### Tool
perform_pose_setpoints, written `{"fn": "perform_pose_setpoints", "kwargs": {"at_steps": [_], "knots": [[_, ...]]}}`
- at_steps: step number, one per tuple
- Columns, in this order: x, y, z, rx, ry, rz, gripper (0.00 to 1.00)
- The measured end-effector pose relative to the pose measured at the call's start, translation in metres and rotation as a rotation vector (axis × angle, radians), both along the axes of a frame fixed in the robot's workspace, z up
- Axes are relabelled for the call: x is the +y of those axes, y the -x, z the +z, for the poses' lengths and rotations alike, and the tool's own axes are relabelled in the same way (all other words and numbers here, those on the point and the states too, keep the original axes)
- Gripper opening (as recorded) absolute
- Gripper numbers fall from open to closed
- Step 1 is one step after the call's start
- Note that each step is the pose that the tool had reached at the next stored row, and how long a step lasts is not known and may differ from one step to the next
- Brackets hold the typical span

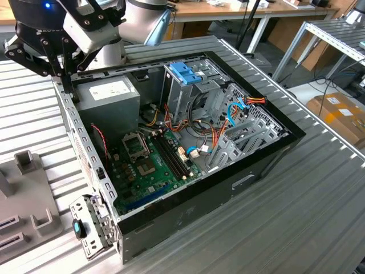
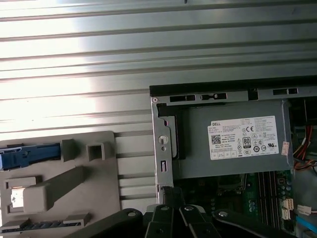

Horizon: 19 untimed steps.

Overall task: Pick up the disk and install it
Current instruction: 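Reach for the disk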

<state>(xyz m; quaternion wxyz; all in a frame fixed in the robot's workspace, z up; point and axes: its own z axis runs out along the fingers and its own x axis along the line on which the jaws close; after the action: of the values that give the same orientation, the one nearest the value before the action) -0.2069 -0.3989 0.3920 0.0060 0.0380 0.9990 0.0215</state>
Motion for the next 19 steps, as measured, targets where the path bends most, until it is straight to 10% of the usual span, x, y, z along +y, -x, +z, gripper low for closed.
{"fn": "perform_pose_setpoints", "kwargs": {"at_steps": [19], "knots": [[0.0000, 0.0256, -0.0003, 0.0000, 0.0000, 0.000, 0.11]]}}
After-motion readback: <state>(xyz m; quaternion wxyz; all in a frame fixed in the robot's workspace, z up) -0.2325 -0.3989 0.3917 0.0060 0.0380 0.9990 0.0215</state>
